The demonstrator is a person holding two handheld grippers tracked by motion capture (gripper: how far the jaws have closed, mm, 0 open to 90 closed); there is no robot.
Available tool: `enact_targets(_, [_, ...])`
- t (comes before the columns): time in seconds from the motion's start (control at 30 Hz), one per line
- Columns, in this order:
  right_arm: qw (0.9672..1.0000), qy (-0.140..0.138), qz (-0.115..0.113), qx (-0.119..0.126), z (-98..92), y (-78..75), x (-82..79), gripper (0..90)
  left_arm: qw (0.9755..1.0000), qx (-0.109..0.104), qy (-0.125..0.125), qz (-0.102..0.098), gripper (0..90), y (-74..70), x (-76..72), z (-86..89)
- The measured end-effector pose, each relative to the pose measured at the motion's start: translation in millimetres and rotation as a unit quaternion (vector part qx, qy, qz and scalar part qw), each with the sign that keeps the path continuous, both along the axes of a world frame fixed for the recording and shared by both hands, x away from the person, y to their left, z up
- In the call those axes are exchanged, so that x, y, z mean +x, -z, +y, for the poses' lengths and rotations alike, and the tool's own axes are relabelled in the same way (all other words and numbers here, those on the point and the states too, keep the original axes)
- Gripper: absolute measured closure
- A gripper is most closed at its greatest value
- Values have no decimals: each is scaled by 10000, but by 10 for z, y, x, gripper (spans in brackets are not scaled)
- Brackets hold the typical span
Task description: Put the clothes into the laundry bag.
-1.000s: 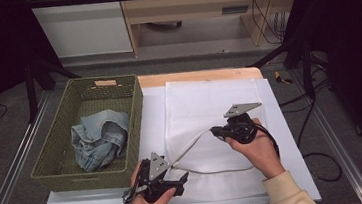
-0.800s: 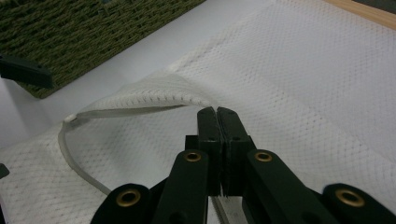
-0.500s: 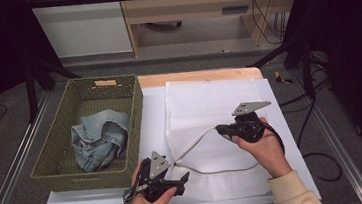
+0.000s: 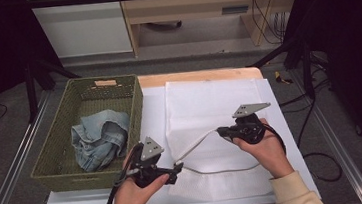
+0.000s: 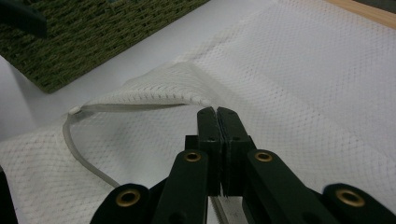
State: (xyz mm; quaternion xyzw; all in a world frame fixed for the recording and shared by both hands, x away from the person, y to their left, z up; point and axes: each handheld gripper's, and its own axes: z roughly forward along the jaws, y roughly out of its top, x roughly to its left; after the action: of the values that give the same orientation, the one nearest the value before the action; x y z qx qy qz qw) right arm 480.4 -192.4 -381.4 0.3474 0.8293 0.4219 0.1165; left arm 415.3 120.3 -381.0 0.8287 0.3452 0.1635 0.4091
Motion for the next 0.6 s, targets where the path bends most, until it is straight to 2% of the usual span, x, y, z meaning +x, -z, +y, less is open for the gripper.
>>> enact_targets(0.23, [10000,-15,-33,-23,-6,0,-5,890,9996,266,-1,72,54,-193,172,222])
enact_targets(0.33, [10000,-24,-16,-48,-5,9,-8,890,9992,351,-127,111,54,-268,244,334])
enact_targets(0.4, [10000,-35,-12,-55,-8,11,-8,890,9980,556,-294,78,55,-337,313,443])
enact_targets(0.6, [10000,-54,18,-74,-11,17,-17,889,9946,844,-607,34,64,-520,448,715])
